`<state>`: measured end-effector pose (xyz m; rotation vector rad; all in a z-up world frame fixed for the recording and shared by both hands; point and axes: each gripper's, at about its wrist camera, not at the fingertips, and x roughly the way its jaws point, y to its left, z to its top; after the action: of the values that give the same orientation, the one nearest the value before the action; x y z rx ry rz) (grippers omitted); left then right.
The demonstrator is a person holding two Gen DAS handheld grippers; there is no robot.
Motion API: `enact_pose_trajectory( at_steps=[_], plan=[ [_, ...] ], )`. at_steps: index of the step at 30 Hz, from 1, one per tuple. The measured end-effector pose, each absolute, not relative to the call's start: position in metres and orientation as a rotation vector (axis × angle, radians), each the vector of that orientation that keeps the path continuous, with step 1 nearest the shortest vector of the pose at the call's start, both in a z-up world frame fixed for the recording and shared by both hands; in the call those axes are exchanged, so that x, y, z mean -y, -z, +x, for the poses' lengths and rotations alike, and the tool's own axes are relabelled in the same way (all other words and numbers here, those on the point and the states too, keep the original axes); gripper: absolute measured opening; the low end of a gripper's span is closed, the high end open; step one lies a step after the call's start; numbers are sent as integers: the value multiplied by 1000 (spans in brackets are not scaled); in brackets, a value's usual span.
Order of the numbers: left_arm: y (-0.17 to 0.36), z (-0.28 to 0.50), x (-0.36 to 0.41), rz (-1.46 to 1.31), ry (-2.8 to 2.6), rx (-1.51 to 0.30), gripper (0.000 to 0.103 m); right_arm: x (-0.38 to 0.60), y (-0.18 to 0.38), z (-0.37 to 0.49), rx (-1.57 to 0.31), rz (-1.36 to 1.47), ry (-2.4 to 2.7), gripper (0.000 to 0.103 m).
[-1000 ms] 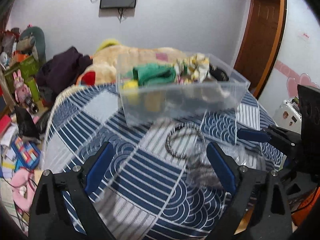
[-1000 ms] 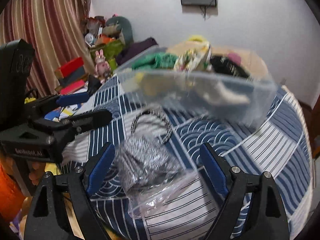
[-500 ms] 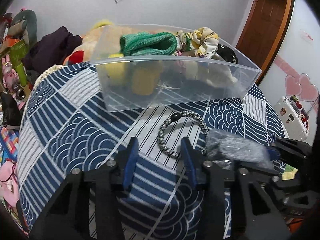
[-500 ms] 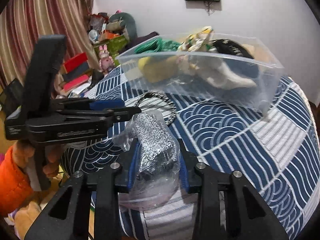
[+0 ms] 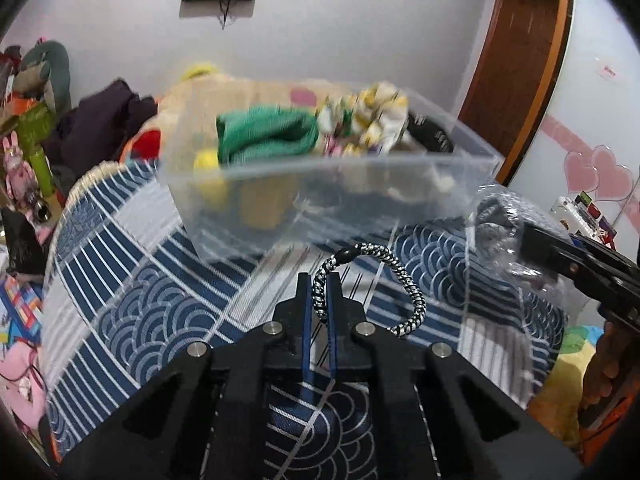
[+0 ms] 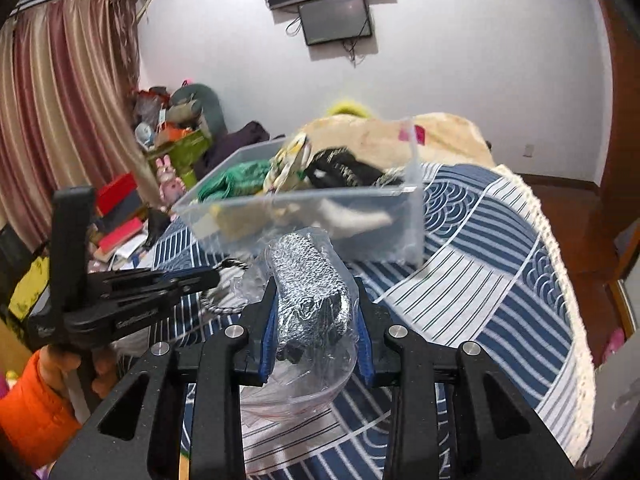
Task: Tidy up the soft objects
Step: 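Grasp the beaded bracelet with left tool while right tool grasps the clear plastic bag, then release the bracelet into the box with left tool while right tool drops the bag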
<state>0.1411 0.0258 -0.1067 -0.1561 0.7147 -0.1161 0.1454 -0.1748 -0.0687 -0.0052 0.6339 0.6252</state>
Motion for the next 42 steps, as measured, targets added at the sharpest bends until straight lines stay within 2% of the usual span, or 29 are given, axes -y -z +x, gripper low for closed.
enact_pose_trajectory(
  at_steps=[15, 23, 35, 39, 42],
  plan=[
    [28, 149, -30, -135, 87, -506, 6, 167, 10, 166, -441, 27, -572, 29],
    [33, 186, -28, -135, 72, -511, 6, 148, 8, 188, -441, 1, -570, 29],
    [76, 230, -30, -93, 36, -610, 6, 127, 49, 221, -569, -10, -598, 30],
    [83, 228, -30, -92, 38, -614, 6, 126, 53, 219, -577, -46, -596, 35],
    [79, 224, -29, -95, 50, -613, 12, 125, 52, 218, -582, -77, -569, 49]
  ],
)
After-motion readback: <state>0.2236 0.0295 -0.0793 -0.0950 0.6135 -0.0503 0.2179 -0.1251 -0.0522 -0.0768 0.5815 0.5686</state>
